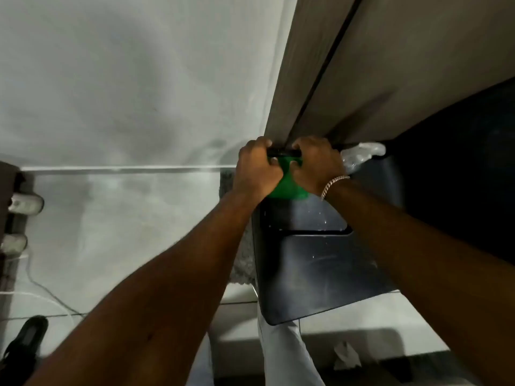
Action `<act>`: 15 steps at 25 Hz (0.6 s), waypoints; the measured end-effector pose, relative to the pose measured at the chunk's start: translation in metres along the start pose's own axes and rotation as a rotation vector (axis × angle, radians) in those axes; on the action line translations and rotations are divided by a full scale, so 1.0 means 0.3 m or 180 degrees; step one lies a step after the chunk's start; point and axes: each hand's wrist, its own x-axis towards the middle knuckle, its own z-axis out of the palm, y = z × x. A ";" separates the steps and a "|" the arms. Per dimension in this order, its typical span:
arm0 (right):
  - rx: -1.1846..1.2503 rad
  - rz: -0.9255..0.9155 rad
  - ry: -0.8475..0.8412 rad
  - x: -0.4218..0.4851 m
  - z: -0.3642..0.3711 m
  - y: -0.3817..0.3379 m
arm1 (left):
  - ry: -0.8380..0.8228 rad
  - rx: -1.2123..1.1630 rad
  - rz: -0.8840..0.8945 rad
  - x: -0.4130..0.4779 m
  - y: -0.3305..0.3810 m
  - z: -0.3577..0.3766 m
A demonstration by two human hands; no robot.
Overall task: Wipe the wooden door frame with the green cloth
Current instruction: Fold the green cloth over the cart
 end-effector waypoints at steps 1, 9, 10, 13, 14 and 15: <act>-0.0010 0.0214 -0.0120 0.004 0.037 0.014 | -0.0099 0.0026 -0.0035 -0.004 -0.012 0.031; 0.1537 0.1744 0.0384 0.023 0.254 0.058 | 0.0262 0.0051 -0.0213 -0.020 -0.134 0.210; 0.1692 0.1888 0.0391 0.027 0.260 0.064 | 0.0241 -0.0053 -0.0340 -0.018 -0.137 0.215; 0.2111 0.2035 0.0316 0.036 0.218 0.050 | 0.0000 -0.0505 -0.0735 0.011 -0.127 0.191; 0.2307 0.2027 0.0273 0.034 0.181 0.031 | -0.0093 -0.0618 -0.0816 0.022 -0.116 0.165; 0.2479 0.2005 0.0240 0.026 0.140 0.009 | -0.0203 -0.0712 -0.0879 0.029 -0.101 0.134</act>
